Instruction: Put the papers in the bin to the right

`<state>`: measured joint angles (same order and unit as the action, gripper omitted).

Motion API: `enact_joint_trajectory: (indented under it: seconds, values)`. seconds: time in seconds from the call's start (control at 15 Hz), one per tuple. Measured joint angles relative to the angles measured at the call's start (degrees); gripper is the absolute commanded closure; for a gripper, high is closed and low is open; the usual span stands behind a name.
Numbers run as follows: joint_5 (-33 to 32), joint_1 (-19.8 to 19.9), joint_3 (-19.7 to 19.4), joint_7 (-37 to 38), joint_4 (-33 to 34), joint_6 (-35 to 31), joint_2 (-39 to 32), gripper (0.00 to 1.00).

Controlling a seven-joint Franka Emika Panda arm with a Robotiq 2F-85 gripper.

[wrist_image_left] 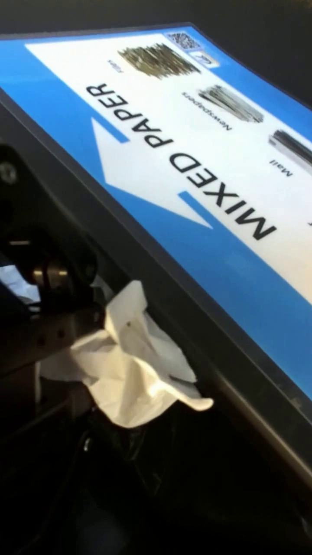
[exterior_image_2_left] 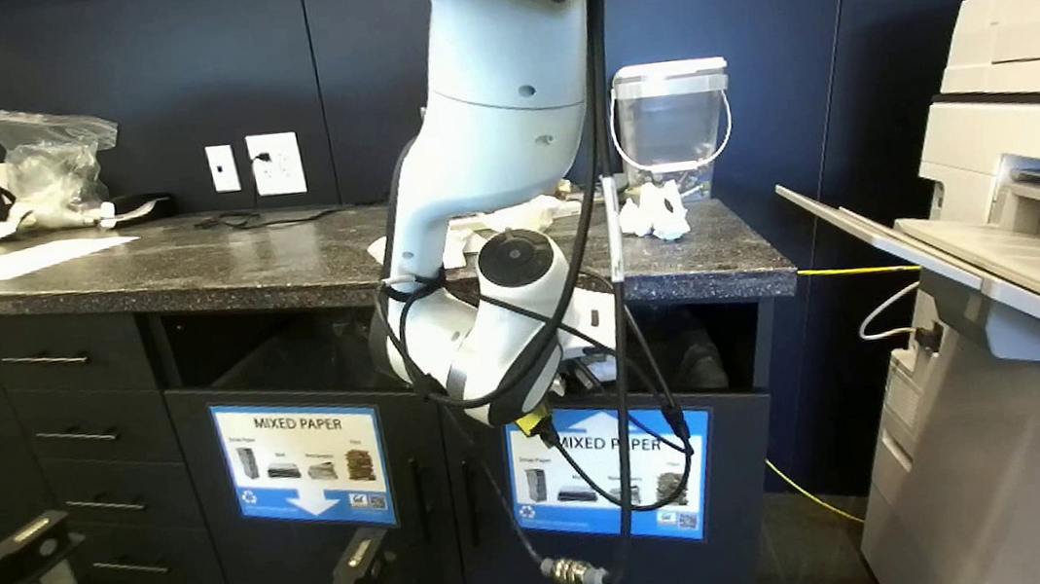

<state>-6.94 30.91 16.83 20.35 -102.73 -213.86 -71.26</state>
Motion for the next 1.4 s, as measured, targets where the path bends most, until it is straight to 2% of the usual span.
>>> enact_joint_trajectory:
  seconds: [0.2,0.47,0.53,0.67,0.73,1.13,1.2,1.4]
  values:
    - [-2.3,1.4,2.0,2.1,5.1,-0.8,-4.2,0.81]
    - [-4.1,1.2,3.6,2.8,11.9,-1.0,-8.7,0.82]
    - [-4.6,1.1,3.8,2.8,12.8,-1.7,-9.5,0.56]
    - [-5.9,1.1,3.8,3.0,14.0,-2.4,-10.5,0.56]
    - [-6.6,1.1,3.8,3.0,14.6,-2.5,-10.9,0.5]
    - [-14.2,0.1,2.1,1.3,16.5,-1.9,-11.9,0.05]
    - [-15.2,-0.3,1.7,0.6,16.8,-1.5,-11.9,0.0]
    - [-16.9,-1.5,0.3,-0.6,17.0,-1.3,-11.8,0.0]
